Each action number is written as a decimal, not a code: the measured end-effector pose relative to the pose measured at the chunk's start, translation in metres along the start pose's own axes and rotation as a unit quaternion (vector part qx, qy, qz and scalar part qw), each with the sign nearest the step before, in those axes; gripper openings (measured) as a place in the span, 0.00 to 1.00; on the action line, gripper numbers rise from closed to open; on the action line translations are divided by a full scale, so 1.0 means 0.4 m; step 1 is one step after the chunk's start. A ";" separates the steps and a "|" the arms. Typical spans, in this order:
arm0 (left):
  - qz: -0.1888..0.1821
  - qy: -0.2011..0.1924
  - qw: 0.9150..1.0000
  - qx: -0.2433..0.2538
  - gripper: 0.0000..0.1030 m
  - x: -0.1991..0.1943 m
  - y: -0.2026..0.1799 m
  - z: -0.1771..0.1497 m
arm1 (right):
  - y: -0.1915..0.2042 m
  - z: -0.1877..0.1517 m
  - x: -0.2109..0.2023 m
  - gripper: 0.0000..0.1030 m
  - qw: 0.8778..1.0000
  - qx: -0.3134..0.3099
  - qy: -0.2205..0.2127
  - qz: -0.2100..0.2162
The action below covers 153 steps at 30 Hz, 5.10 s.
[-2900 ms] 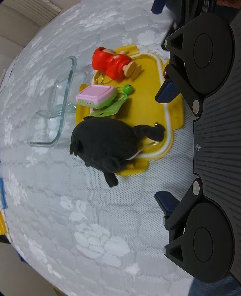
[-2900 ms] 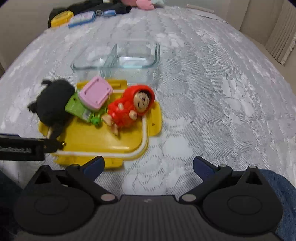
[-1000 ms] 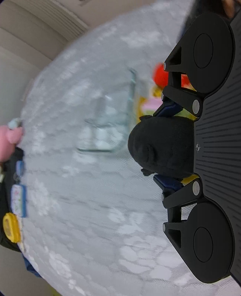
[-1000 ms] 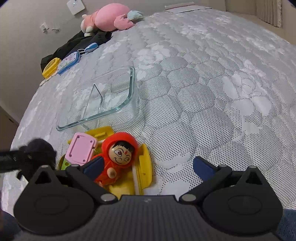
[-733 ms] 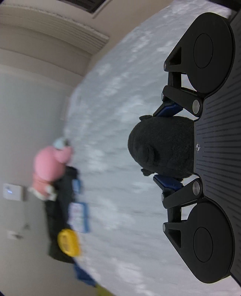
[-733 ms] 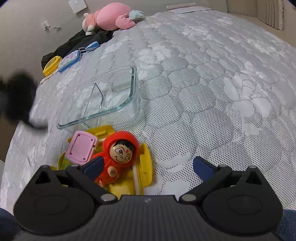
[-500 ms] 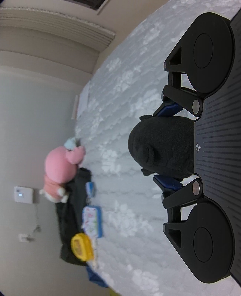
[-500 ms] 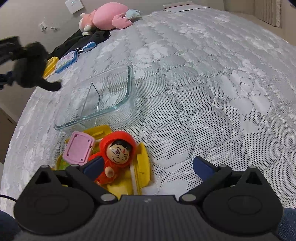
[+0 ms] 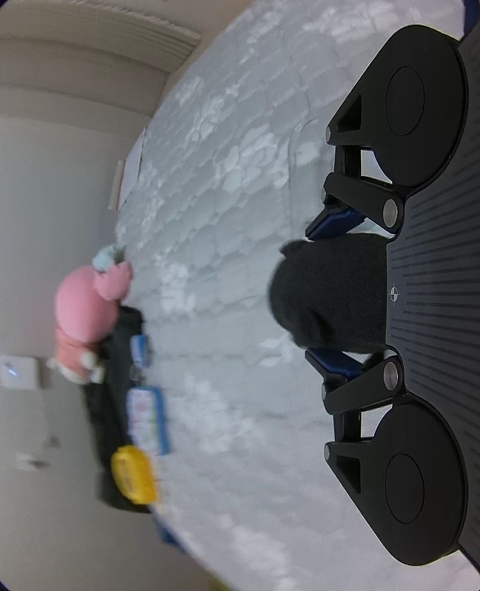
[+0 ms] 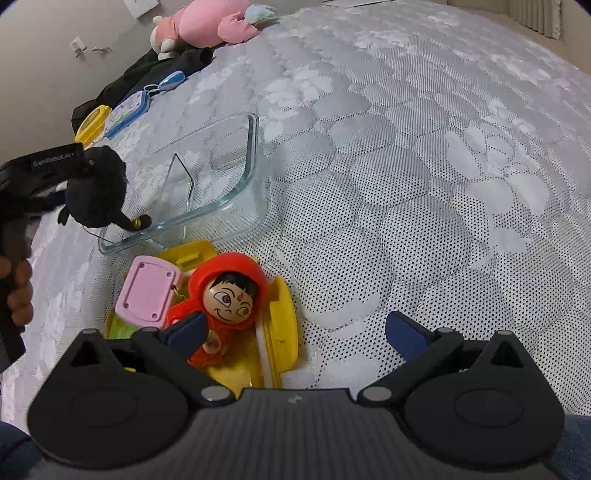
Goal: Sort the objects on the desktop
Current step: 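Carry the black plush toy into the glass container and release it, then grasp the red hooded doll with the right tool, then place the red doll into the glass container beside the plush toy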
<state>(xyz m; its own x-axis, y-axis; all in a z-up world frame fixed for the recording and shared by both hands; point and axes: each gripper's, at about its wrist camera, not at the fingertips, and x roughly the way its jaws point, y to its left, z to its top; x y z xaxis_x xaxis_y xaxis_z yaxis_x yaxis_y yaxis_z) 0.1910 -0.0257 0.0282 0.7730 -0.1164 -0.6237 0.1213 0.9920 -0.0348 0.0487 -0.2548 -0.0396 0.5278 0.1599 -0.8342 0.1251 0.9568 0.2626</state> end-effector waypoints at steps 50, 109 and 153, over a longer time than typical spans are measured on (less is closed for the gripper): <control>-0.110 0.205 0.970 -0.071 0.91 -0.120 0.047 -0.253 | 0.173 -0.017 -0.059 0.62 0.988 -0.090 -0.082 -0.098; -0.108 0.226 0.968 -0.034 1.00 -0.102 0.035 -0.265 | 0.252 0.037 -0.093 0.05 0.992 -0.101 -0.070 -0.039; -0.098 0.234 0.967 0.008 1.00 -0.104 0.007 -0.267 | 0.320 0.127 -0.122 0.02 0.976 -0.212 -0.051 0.006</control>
<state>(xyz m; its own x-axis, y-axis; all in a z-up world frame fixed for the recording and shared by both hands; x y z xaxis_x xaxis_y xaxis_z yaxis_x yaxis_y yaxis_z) 0.0929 -0.0128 -0.0293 0.3673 -0.2632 -0.8921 0.2487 0.9520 -0.1785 0.0816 -0.1526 0.0595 0.6113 0.1669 -0.7736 -0.2290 0.9730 0.0289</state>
